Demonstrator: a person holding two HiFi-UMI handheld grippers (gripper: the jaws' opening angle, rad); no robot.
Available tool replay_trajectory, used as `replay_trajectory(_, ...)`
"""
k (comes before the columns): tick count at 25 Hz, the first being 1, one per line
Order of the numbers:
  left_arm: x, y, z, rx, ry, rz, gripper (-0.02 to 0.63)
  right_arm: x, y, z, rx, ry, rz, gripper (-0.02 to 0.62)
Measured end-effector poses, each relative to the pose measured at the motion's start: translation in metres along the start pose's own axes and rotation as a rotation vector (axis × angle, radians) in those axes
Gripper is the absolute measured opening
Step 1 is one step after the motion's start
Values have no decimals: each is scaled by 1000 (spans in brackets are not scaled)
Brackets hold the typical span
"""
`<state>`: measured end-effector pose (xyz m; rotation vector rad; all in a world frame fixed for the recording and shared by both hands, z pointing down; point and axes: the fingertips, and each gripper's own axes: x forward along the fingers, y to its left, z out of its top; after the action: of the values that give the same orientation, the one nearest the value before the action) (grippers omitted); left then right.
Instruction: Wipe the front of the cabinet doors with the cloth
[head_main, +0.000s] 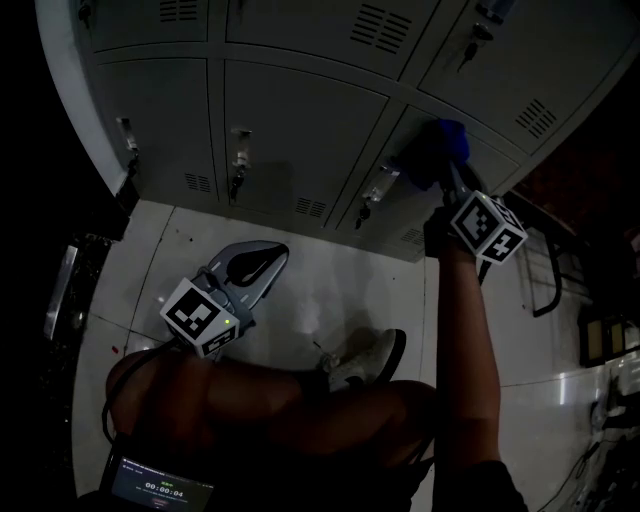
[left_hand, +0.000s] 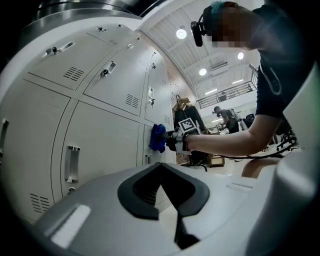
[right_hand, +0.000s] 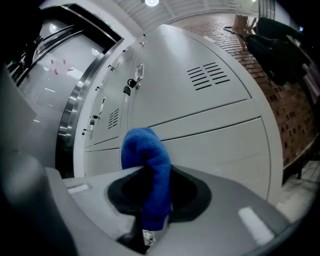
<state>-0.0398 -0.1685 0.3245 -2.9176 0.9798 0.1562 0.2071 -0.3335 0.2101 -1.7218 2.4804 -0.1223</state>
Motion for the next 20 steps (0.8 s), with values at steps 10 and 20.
replay_trajectory(10, 1, 2, -3, 2, 14, 4, 5, -29, -55, 13, -3, -14, -103, 81)
replay_trajectory(20, 2, 0, -6, 9, 33, 1, 6, -64, -120, 20, 17, -30, -232, 81)
